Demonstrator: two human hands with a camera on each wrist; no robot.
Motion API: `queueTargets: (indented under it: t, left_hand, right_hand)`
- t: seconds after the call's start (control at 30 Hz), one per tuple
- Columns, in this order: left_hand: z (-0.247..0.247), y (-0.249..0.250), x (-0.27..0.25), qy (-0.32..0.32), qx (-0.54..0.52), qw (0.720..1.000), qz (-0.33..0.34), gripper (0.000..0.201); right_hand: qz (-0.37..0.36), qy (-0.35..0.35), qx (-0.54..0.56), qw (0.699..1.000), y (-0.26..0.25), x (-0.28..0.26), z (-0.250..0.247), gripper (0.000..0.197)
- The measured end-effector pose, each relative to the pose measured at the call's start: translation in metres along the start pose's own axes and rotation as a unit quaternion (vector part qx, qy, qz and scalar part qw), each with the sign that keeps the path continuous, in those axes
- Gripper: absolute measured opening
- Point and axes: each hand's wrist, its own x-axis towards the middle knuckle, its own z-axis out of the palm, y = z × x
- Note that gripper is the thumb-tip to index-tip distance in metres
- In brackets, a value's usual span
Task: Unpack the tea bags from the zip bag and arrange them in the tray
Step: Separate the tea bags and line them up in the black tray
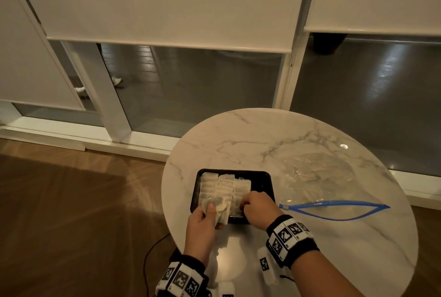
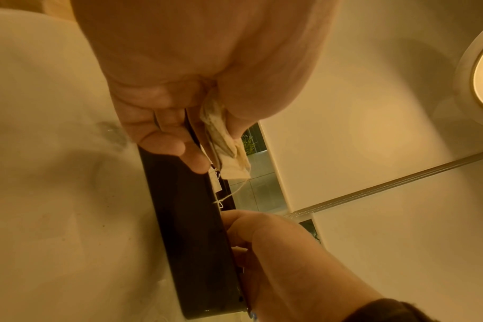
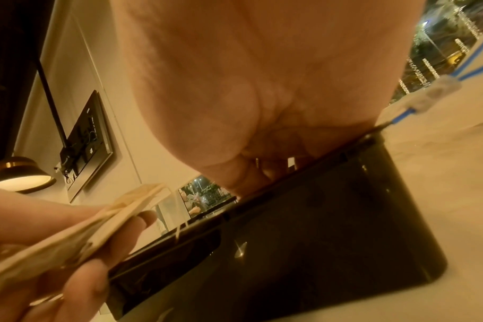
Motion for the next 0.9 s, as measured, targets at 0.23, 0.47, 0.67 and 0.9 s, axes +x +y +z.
queueTargets:
  t: [0.23, 0.47, 0.67, 0.9]
  left_hand:
    - [0.005, 0.002, -0.003, -0.026, -0.003, 1.0, 0.01, 0.024]
    - [0.029, 0.011, -0.018, -0.111, -0.052, 0.992, 0.042, 0.017]
    - [0.041, 0.006, -0.024, -0.112, -0.024, 0.992, 0.053, 0.014]
    - [0.051, -0.003, -0.03, -0.147, 0.075, 0.985, 0.051, 0.012]
  right_hand:
    - [-0.045, 0.059, 0.25, 0.965, -0.003, -0.026, -0.008, 0.016]
    - [-0.038, 0.038, 0.436, 0.898, 0.012, -0.063, -0.003, 0.01]
    - [-0.01, 0.087, 0.472, 0.877, 0.036, -0.073, -0.011, 0.008]
    - [0.028, 0.211, 0.461, 0.861, 0.067, -0.076, -0.037, 0.006]
